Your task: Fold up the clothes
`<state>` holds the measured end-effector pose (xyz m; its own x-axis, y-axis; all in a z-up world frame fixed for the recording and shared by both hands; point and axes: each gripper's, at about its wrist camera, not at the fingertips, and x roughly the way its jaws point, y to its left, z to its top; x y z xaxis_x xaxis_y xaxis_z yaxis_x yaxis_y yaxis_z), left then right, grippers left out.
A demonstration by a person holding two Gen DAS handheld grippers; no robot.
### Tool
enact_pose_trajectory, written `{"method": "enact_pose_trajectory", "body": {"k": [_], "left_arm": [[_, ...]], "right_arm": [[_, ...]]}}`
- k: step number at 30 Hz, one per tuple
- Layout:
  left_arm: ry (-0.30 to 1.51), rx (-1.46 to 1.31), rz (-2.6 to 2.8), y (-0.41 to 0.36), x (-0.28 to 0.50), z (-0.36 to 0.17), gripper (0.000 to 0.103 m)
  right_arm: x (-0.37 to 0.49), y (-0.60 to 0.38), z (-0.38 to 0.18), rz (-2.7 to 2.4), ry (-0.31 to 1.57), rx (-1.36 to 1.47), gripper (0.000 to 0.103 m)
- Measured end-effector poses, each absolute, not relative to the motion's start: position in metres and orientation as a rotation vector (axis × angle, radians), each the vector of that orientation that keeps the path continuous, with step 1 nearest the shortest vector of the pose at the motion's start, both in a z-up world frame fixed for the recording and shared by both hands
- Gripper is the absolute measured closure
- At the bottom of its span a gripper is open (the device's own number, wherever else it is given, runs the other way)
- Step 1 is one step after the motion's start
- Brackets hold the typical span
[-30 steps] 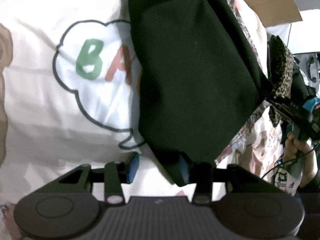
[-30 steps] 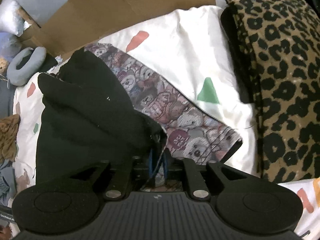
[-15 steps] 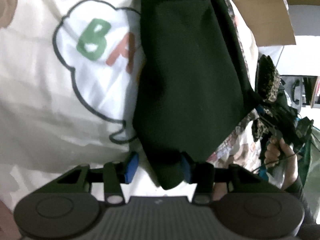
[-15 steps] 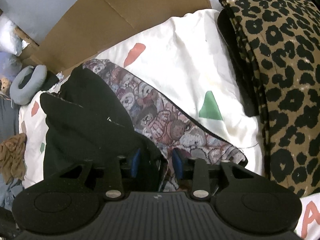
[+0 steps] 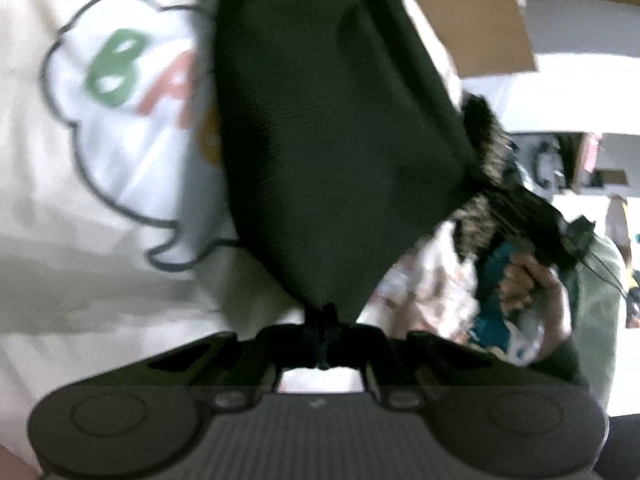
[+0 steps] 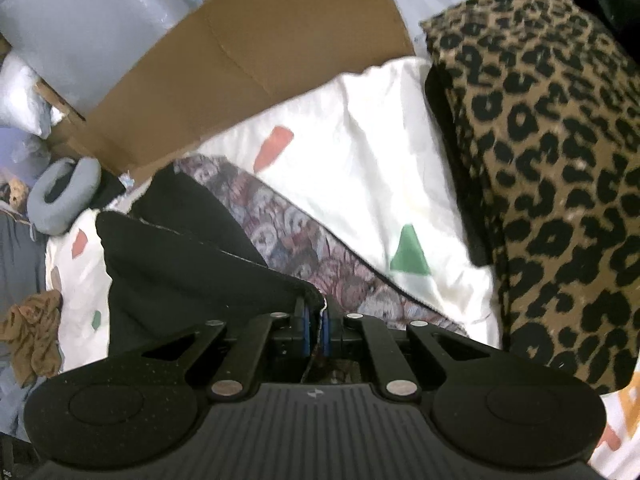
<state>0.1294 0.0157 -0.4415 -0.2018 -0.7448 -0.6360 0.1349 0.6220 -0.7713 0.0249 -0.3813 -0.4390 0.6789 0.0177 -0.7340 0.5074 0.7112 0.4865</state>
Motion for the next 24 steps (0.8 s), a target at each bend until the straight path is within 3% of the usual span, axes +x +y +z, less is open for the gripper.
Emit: {"method": "enact_pose_trajectory", "body": {"k": [16, 24], "left_arm": [[1.599, -0.471, -0.961, -0.021, 0.136, -0.43, 0.102], [1.627, -0.368, -0.945, -0.033, 0.135, -0.447, 0.102]], "right_arm": [[0.002, -0.412, -0.437, -0.402, 0.779, 0.731, 0.099], [-0.006, -0.426, -0.463, -0.438, 0.821, 0.768, 0.098]]}}
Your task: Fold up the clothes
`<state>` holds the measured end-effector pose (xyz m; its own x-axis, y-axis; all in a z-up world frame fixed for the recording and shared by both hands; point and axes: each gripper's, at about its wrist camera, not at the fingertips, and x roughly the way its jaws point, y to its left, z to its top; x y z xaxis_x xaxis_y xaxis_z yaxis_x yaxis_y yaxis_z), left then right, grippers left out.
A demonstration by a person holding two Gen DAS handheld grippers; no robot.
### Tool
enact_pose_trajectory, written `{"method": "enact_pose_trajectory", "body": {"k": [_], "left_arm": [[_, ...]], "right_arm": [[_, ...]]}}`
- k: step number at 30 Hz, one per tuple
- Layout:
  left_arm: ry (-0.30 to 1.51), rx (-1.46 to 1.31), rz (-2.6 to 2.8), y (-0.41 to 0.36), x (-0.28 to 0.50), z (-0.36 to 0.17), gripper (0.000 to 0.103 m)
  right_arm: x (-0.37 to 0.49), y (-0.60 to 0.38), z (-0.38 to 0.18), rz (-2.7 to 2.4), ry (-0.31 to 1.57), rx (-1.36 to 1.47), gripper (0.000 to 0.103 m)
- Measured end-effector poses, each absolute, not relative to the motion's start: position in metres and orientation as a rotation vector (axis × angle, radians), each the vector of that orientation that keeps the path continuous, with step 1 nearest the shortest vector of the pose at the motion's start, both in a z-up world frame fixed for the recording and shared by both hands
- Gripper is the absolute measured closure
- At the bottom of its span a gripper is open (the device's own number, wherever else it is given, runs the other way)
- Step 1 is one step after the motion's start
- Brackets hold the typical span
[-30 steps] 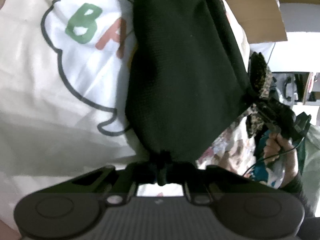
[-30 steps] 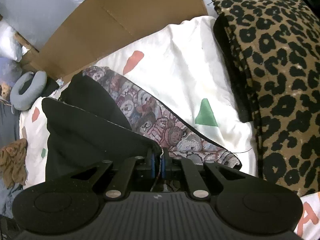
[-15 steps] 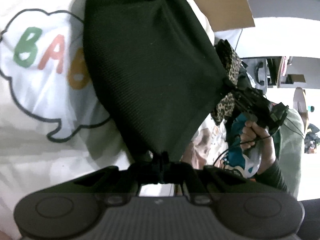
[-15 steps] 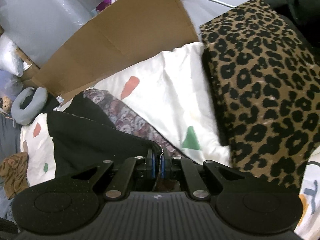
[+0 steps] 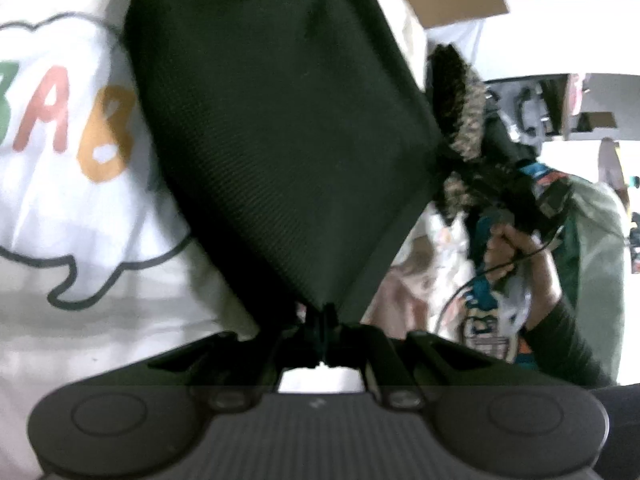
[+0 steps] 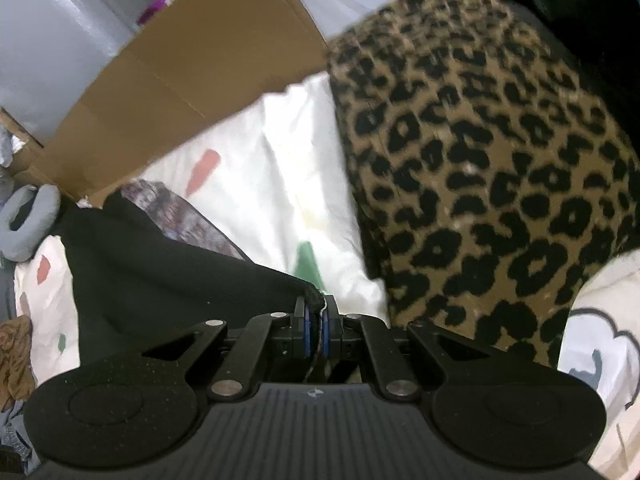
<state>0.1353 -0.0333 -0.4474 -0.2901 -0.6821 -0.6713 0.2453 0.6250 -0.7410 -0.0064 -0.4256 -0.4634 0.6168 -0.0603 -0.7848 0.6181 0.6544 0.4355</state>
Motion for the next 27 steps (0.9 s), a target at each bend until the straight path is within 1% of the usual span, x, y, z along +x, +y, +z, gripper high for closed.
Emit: {"method": "enact_pose_trajectory", "body": {"k": [3, 7, 10, 12, 14, 17, 19, 21, 25, 26, 27], "left_arm": [[1.643, -0.349, -0.906, -0.026, 0.134, -0.457, 0.102], [1.641, -0.335, -0.893, -0.022, 0.133, -0.457, 0.102], [1.641, -0.323, -0.886, -0.022, 0.133, -0.459, 0.102], [1.64, -0.312, -0.884, -0.022, 0.134, -0.461, 0.102], [1.64, -0.307, -0.883, -0.022, 0.135, -0.462, 0.102], [1.641, -0.302, -0.884, -0.024, 0.133, -0.462, 0.102], [1.641, -0.297, -0.885, -0.026, 0.132, -0.461, 0.102], [1.64, -0.292, -0.886, -0.028, 0.131, -0.461, 0.102], [1.64, -0.27, -0.892, -0.03, 0.13, -0.459, 0.102], [1.642, -0.255, -0.896, -0.032, 0.13, -0.458, 0.101], [1.646, -0.229, -0.904, -0.033, 0.13, -0.456, 0.098]], "right_arm": [[-0.007, -0.424, -0.473, -0.436, 0.847, 0.781, 0.098], [-0.01, -0.42, -0.472, -0.417, 0.855, 0.777, 0.098], [-0.012, -0.421, -0.472, -0.415, 0.865, 0.777, 0.096], [-0.012, -0.421, -0.473, -0.439, 0.874, 0.762, 0.09], [-0.013, -0.421, -0.473, -0.459, 0.883, 0.747, 0.08], [-0.016, -0.421, -0.469, -0.459, 0.871, 0.729, 0.081], [-0.017, -0.419, -0.466, -0.448, 0.863, 0.709, 0.09], [-0.016, -0.417, -0.464, -0.438, 0.867, 0.688, 0.096], [-0.014, -0.412, -0.46, -0.437, 0.88, 0.647, 0.096], [-0.013, -0.411, -0.46, -0.436, 0.89, 0.641, 0.095], [-0.012, -0.411, -0.462, -0.436, 0.907, 0.637, 0.093]]}}
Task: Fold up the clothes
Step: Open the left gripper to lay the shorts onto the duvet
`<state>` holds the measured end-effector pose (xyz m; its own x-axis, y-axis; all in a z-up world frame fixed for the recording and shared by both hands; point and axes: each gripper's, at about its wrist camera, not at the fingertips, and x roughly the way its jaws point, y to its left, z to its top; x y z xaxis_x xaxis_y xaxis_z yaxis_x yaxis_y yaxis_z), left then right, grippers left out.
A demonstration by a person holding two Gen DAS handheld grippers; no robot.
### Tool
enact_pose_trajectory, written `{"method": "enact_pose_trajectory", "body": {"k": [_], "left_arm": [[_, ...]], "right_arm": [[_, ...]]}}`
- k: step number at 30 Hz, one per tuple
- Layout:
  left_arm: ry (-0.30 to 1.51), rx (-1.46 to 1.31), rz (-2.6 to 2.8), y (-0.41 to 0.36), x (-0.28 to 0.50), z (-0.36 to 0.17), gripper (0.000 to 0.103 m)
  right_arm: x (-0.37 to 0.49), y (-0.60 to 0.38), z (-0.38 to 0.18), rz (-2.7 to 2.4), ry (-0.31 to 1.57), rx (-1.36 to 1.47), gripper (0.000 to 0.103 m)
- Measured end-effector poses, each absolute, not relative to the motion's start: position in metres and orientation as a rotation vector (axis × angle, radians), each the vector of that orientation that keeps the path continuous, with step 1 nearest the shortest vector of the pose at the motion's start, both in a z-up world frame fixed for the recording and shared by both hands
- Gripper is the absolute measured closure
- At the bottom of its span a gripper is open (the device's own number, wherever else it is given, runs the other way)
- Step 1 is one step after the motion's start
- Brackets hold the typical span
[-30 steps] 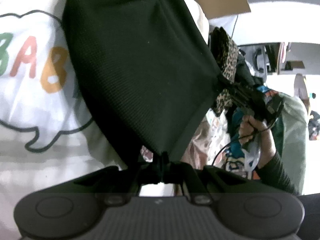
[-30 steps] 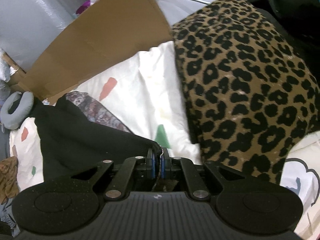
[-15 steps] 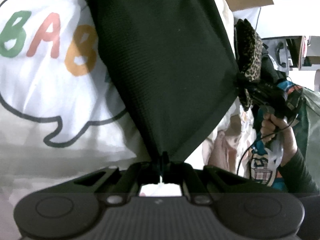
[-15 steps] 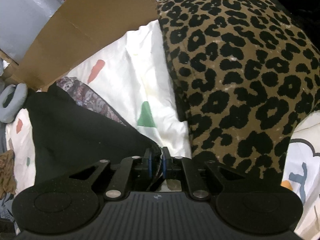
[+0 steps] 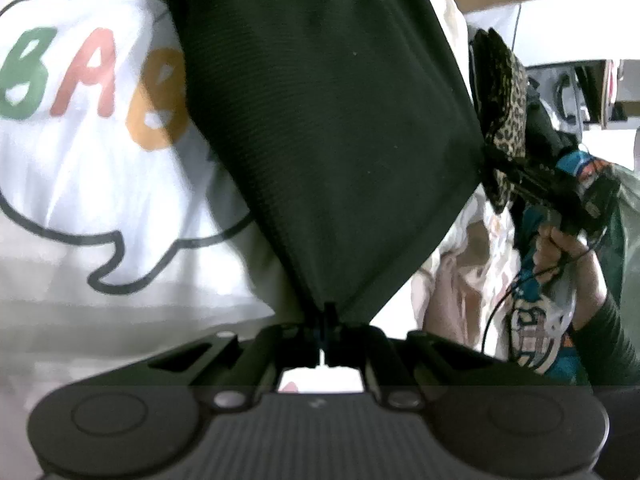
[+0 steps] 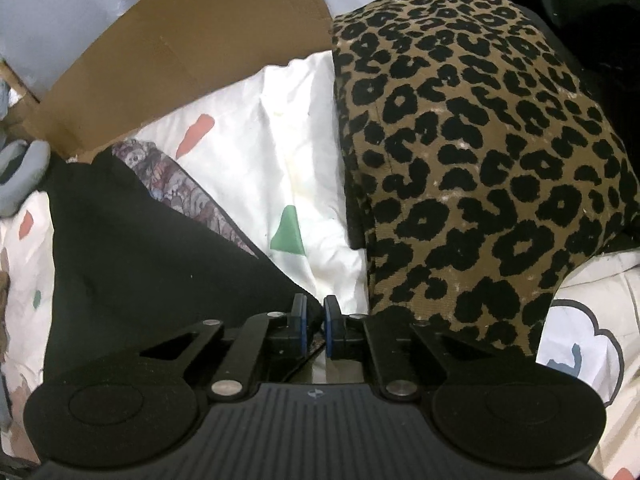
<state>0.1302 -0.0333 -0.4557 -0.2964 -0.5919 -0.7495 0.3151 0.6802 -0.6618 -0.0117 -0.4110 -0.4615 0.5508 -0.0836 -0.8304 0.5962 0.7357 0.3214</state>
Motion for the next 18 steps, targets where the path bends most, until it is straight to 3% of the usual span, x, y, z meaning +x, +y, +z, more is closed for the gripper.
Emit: {"method": "enact_pose_trajectory", "body": {"k": [1, 3, 4, 6, 18], "left_arm": [[1.648, -0.196, -0.906, -0.034, 0.131, -0.452, 0.094], [1.643, -0.15, -0.895, -0.031, 0.135, -0.443, 0.069], [1.633, -0.136, -0.889, -0.029, 0.139, -0.437, 0.064], [1.611, -0.113, -0.88, -0.027, 0.149, -0.424, 0.051], [1.442, 0.013, -0.756, -0.043, 0.238, -0.337, 0.047]], "right_arm": [[-0.01, -0.412, -0.463, -0.435, 0.927, 0.635, 0.09], [-0.01, -0.412, -0.459, -0.432, 0.939, 0.615, 0.082], [-0.01, -0.411, -0.455, -0.43, 0.939, 0.597, 0.079], [-0.012, -0.412, -0.445, -0.424, 0.914, 0.58, 0.06], [-0.007, -0.41, -0.405, -0.356, 0.775, 0.535, 0.059]]}}
